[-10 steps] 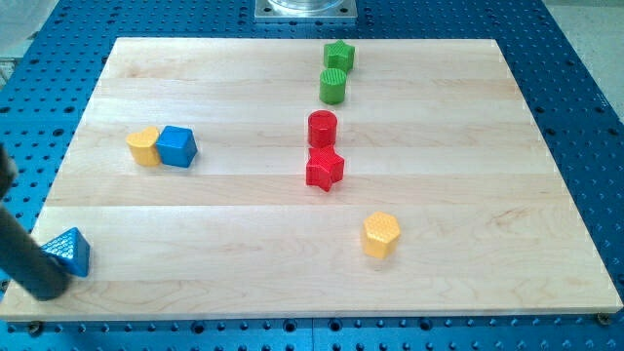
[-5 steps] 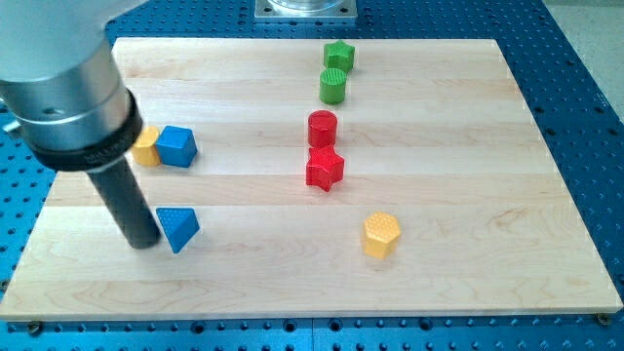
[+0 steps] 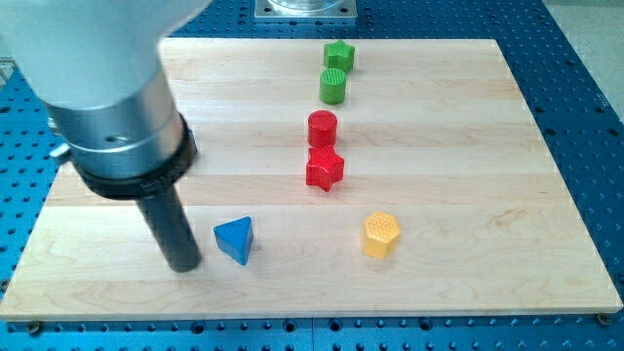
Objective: Move the triangle to the left of the yellow hexagon
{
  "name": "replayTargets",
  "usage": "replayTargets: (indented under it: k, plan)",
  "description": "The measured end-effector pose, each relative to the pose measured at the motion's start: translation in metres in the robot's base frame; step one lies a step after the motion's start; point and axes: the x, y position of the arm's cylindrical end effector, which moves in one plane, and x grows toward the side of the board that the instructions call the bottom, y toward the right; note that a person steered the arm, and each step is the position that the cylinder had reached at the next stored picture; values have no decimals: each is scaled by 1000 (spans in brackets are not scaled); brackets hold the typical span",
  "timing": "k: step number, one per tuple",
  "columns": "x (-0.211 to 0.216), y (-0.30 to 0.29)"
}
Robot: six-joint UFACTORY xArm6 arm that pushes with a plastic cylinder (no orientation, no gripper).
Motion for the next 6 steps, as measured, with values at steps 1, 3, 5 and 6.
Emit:
replayTargets:
  k: [1,3,5,6]
  plan:
    - [3,9]
    - [-4,37]
    - [-3,56]
    - [-22,30]
